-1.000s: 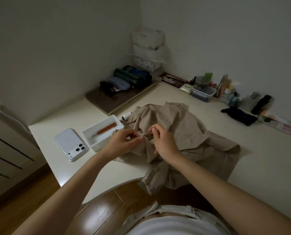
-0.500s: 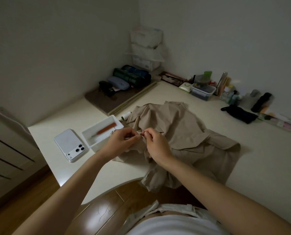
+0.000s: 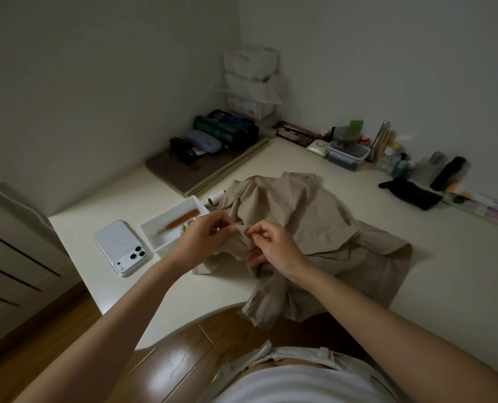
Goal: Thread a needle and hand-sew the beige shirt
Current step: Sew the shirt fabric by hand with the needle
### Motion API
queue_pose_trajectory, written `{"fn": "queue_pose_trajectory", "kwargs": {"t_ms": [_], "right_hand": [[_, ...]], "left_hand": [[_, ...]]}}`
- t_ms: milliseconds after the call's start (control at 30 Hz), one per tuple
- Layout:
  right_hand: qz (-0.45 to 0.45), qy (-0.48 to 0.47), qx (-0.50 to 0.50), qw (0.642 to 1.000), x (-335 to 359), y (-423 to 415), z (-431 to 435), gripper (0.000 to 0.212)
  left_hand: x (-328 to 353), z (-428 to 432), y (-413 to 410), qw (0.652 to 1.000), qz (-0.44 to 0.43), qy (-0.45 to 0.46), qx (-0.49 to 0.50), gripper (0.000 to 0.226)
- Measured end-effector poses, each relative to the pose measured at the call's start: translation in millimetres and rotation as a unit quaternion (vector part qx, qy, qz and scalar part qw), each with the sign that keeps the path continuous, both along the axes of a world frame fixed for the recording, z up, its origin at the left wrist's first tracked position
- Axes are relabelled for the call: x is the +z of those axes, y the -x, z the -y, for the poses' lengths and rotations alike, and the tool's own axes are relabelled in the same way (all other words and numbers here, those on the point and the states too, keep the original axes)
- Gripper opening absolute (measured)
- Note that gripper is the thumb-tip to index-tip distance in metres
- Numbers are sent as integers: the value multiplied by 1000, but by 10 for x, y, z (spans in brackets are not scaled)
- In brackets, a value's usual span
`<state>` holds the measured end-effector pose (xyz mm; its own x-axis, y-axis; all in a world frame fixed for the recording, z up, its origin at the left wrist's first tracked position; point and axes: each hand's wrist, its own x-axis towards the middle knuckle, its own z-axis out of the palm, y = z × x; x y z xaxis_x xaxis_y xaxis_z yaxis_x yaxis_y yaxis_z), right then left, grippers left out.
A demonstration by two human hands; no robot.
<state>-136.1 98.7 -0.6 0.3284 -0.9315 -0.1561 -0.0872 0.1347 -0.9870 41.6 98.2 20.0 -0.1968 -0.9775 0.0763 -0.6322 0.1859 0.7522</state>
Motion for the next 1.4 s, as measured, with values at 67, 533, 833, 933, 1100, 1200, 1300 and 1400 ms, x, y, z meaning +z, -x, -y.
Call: {"fn": "queue_pose_trajectory", "kwargs": {"t_ms": [67,533,833,933,1100,1200,1300,1400], "right_hand": [[8,-1,1,1000,-15,10,5,12],[5,34,46,998,-95,64,63,20],[81,-6,84,993,-33,62,70,17],[115,-38,81,989,-27,78,70,17],[130,-59,73,987,-8,67,80,15],[130,-64,71,987,4,57,100,13],[118,-65,65,989,32,58,111,11],[99,-74,45,991,35,74,120,11]], "left_hand": [[4,5,8,1000,4,-1,5,11],[51,-14,59,1000,3,-20,-11,15],[32,1,152,997,-55,-44,-35,12],[65,-32,152,985,-134,-100,-33,12],[95,-47,131,963,-195,-186,3,16],[105,-37,106,958,-199,-208,3,16],[118,-51,111,954,-222,-200,-15,17],[124,-59,129,943,-267,-201,-3,15]]}}
